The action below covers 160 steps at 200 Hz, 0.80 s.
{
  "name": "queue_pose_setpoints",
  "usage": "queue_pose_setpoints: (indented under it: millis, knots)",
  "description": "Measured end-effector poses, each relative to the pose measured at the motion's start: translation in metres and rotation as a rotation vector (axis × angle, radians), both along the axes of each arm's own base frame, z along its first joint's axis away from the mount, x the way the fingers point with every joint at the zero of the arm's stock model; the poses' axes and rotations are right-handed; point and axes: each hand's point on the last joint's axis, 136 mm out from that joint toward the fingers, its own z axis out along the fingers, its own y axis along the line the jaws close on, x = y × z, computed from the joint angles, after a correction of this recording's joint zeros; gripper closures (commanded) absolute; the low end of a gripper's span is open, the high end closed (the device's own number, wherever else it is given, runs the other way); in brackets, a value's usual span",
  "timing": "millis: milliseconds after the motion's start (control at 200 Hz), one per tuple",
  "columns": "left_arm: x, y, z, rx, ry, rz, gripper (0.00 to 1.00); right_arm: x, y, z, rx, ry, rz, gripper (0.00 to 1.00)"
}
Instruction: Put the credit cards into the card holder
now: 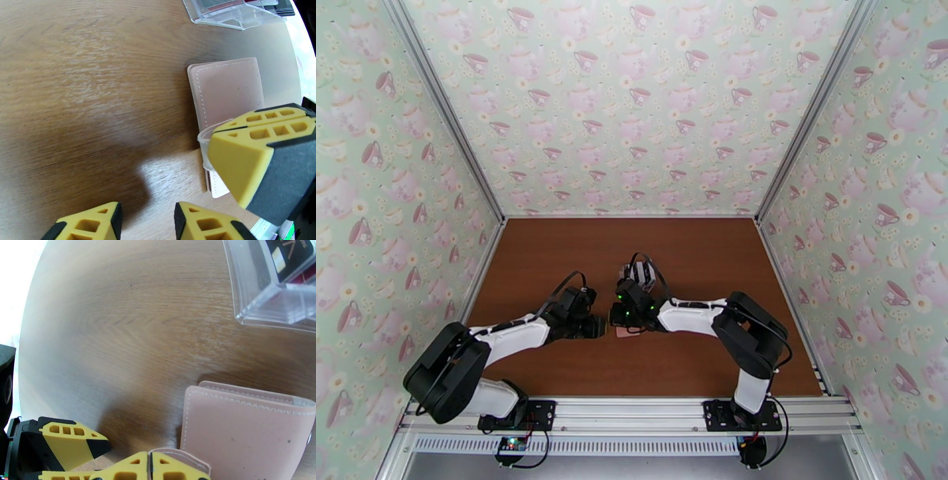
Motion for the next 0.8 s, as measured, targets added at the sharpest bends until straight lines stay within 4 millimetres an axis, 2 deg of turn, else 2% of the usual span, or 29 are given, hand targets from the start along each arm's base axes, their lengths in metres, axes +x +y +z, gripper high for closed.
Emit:
queue_pose_setpoints:
  millis: [150,316,541,801]
  knots:
    - [0.0,0.0,0.0,-0.001,-0.001,0.0,0.53,0.002,0.003,-0.004,-0.002,0.006,-0.001,0.91]
    - [0.0,0.001,0.003,-0.003,-0.004,0.004,0.47,0.003,0.005,-0.006,0.001,0.01,-0.004,0.82]
    - [0.0,0.004,0.004,-0.001,-0.003,0.011,0.46,0.004,0.006,-0.003,0.008,0.01,-0.005,0.74]
    - [-0.002,0.007,0.003,0.008,0.006,0.015,0.42,0.011,0.008,0.004,0.023,0.004,-0.013,0.45]
